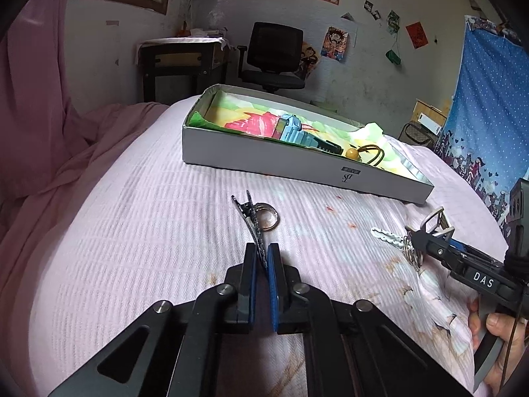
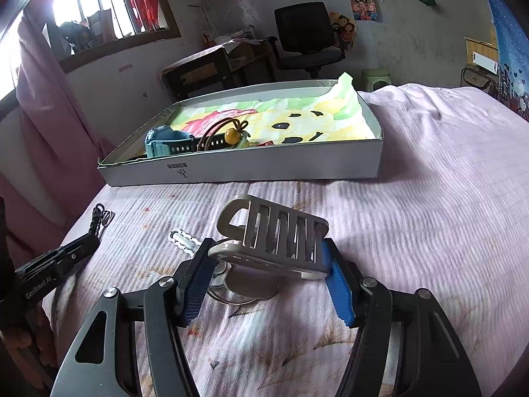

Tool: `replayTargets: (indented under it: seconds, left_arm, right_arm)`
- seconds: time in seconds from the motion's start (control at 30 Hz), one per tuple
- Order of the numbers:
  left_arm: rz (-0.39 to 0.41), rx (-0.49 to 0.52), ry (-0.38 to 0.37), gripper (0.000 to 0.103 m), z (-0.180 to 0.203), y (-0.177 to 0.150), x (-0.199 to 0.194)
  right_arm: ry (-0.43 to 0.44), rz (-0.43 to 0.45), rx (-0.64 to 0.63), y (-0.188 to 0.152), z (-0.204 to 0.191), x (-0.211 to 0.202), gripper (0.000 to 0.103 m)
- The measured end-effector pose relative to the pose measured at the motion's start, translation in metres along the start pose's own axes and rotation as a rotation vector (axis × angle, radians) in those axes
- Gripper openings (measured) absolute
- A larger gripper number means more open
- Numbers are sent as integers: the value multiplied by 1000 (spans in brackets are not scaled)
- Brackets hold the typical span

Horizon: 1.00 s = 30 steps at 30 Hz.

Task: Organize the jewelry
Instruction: 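Grasp the black carabiner keychain with the left tool while the right tool grasps the white claw clip, then carry the keychain and claw clip over the white box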

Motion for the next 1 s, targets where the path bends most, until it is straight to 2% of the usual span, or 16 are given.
replayTargets:
  seconds: [0.23,0.5,0.67,0.87,1.0]
  left_arm:
    - [44,23,-22,4,6,-1,-9]
    - [181,57,-32,4,16,-3,-38]
    - [225,63,-52,4,21,2,-48]
    - [237,44,-84,4,30,28,-49]
    - [263,60,-105,4,45,61,-41]
  right_arm:
    - [12,22,-23,-2,-5,-6,58]
    - [49,70,-57,-3,-10,-13,58]
    - [47,111,-103,1,-21,-23,58]
    - [61,195,-114,29,-28,-36,58]
    - [47,235,-118,53,-27,-35,58]
Point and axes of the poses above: each gripper's, at about its wrist camera, not at the fingertips, and x roughly the way its jaws point, z to its right, y to its top, the point moved 1 cm from there along x, roughly the way its jaws point, and after that the axes turned 9 degrees about y, right-handed, at the moved point
